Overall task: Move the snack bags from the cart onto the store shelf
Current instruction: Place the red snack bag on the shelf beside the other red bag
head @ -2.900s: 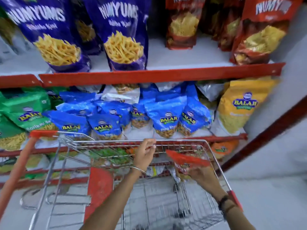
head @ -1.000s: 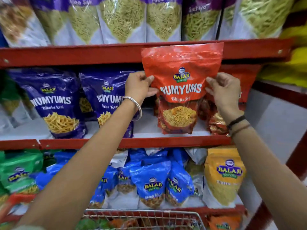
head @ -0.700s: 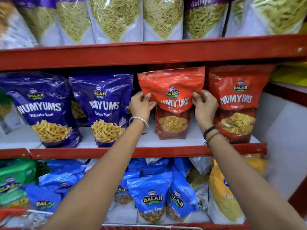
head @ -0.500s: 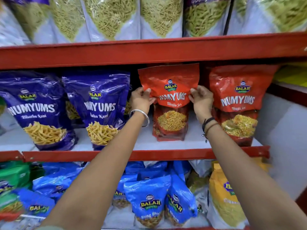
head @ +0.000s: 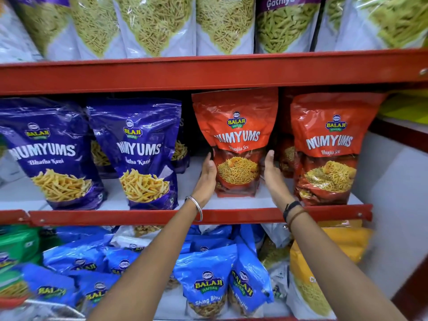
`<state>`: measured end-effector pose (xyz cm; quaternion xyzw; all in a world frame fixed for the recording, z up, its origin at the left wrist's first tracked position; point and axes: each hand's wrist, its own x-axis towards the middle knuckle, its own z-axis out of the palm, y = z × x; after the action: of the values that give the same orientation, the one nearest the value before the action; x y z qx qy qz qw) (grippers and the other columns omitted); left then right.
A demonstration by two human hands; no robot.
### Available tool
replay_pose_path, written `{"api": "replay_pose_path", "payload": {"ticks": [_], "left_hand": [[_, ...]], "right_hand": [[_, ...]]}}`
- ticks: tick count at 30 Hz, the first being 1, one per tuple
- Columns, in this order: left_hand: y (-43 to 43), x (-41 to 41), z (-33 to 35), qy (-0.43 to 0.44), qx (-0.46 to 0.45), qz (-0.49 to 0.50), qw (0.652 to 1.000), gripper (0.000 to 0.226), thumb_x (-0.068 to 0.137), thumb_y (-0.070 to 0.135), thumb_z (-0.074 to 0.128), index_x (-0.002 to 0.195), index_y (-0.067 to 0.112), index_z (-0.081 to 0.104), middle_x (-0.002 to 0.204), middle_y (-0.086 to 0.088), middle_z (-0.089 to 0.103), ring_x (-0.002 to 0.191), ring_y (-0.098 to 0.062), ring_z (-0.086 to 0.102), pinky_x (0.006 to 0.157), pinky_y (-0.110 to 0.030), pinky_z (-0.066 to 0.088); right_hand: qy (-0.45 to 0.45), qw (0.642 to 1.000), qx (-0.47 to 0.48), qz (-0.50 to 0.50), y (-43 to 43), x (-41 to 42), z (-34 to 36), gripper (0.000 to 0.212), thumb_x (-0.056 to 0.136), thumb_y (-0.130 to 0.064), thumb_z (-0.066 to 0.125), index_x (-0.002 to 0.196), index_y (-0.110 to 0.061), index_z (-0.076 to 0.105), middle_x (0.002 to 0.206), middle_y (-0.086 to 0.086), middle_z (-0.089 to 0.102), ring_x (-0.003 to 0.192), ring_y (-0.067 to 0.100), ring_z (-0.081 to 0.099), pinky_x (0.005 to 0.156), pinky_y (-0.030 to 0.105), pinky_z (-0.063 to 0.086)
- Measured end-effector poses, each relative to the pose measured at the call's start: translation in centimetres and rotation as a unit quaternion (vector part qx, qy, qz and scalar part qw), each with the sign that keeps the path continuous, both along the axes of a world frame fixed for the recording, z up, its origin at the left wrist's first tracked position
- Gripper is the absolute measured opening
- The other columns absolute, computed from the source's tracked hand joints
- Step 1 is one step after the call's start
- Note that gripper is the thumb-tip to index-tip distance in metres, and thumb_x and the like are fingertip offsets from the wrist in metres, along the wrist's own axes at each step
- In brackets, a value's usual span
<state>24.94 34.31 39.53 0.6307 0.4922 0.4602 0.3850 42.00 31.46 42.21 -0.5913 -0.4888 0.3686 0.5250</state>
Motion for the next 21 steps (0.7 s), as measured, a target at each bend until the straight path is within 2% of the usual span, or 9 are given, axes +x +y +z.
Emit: {"api": "replay_pose_path", "payload": {"ticks": [3, 8, 10, 13, 15, 16, 18, 20, 21], "left_hand": [[-0.7, -0.8, 0.5, 0.009, 0.004, -0.035, 0.999, 0.094, 0.049, 0.092, 0.007, 0.135, 0.052, 0.005, 0.156, 0.002, 0.013, 0.140, -0.023, 0.020, 0.112, -0.057, 0.026], [-3.4, -1.9, 0.7, 0.045, -0.005, -0.061, 0.997, 0.097, 0.046, 0.093, 0.003, 0.134, 0.052, 0.014, 0.155, -0.002, 0.018, 0.141, -0.025, 0.020, 0.108, -0.056, 0.034], [-4.5, -2.2, 0.8, 0.055, -0.003, -0.064, 0.996, 0.102, 0.044, 0.093, 0.002, 0.135, 0.049, 0.016, 0.154, -0.003, 0.020, 0.139, -0.024, 0.023, 0.104, -0.051, 0.041], [-6.0, -2.6, 1.0, 0.069, 0.011, -0.080, 0.994, 0.108, 0.044, 0.092, 0.001, 0.138, 0.042, 0.017, 0.151, -0.003, 0.023, 0.124, -0.012, 0.039, 0.100, -0.047, 0.043], [-6.7, -2.6, 1.3, 0.076, 0.016, -0.086, 0.993, 0.108, 0.046, 0.091, 0.001, 0.139, 0.039, 0.016, 0.147, 0.002, 0.027, 0.109, -0.003, 0.043, 0.087, -0.039, 0.049], [-7.1, -2.6, 1.7, 0.077, 0.006, -0.088, 0.993, 0.105, 0.049, 0.088, 0.001, 0.140, 0.037, 0.016, 0.148, 0.004, 0.026, 0.116, -0.009, 0.043, 0.083, -0.033, 0.048], [-7.6, -2.6, 1.9, 0.072, -0.009, -0.094, 0.993, 0.088, 0.064, 0.076, 0.003, 0.140, 0.034, 0.015, 0.153, 0.001, 0.020, 0.136, -0.021, 0.028, 0.095, -0.036, 0.041], [-8.4, -2.6, 1.9, 0.087, -0.003, -0.092, 0.992, 0.065, 0.084, 0.059, 0.008, 0.140, 0.028, 0.020, 0.152, -0.003, 0.025, 0.137, -0.016, 0.025, 0.111, -0.043, 0.030], [-8.6, -2.7, 1.8, 0.095, 0.028, -0.081, 0.992, 0.056, 0.091, 0.049, 0.014, 0.139, 0.022, 0.027, 0.147, -0.004, 0.034, 0.131, -0.012, 0.030, 0.113, -0.041, 0.028]], "right_hand": [[-0.008, 1.000, 0.010, -0.025, -1.0, -0.2, -0.2, 0.092, 0.085, -0.068, 0.013, 0.121, 0.011, 0.044, 0.127, 0.036, 0.048, 0.115, 0.046, 0.049, 0.103, 0.062, 0.035], [0.016, 0.999, 0.036, -0.027, -2.8, 0.0, -1.8, 0.114, 0.066, -0.088, 0.017, 0.115, 0.011, 0.044, 0.123, 0.039, 0.047, 0.112, 0.052, 0.047, 0.094, 0.071, 0.037], [0.028, 0.999, 0.037, -0.026, -3.4, 0.2, -2.2, 0.111, 0.067, -0.087, 0.018, 0.112, 0.008, 0.052, 0.119, 0.038, 0.053, 0.107, 0.049, 0.054, 0.095, 0.064, 0.043], [0.061, 0.997, 0.040, -0.002, -4.5, 0.3, -2.3, 0.086, 0.081, -0.074, 0.018, 0.121, -0.009, 0.058, 0.122, 0.020, 0.062, 0.108, 0.027, 0.061, 0.097, 0.039, 0.048], [0.056, 0.997, 0.047, 0.006, -4.6, 0.5, -2.4, 0.077, 0.087, -0.067, 0.017, 0.126, -0.012, 0.053, 0.127, 0.030, 0.054, 0.111, 0.028, 0.059, 0.095, 0.034, 0.048], [0.055, 0.997, 0.049, 0.007, -4.7, 0.4, -2.3, 0.076, 0.087, -0.066, 0.018, 0.129, -0.011, 0.050, 0.130, 0.033, 0.049, 0.110, 0.028, 0.059, 0.096, 0.035, 0.048], [0.042, 0.998, 0.051, 0.014, -5.2, 0.2, -2.2, 0.082, 0.087, -0.066, 0.021, 0.131, -0.001, 0.044, 0.130, 0.037, 0.043, 0.108, 0.034, 0.059, 0.099, 0.039, 0.047], [0.019, 0.998, 0.055, 0.025, -5.8, 0.0, -2.3, 0.086, 0.086, -0.066, 0.026, 0.127, 0.008, 0.040, 0.131, 0.040, 0.039, 0.114, 0.045, 0.051, 0.101, 0.049, 0.045], [0.011, 0.997, 0.069, 0.021, -6.2, 0.1, -2.6, 0.084, 0.085, -0.066, 0.029, 0.127, 0.005, 0.043, 0.132, 0.036, 0.043, 0.116, 0.043, 0.051, 0.102, 0.053, 0.044]]}}
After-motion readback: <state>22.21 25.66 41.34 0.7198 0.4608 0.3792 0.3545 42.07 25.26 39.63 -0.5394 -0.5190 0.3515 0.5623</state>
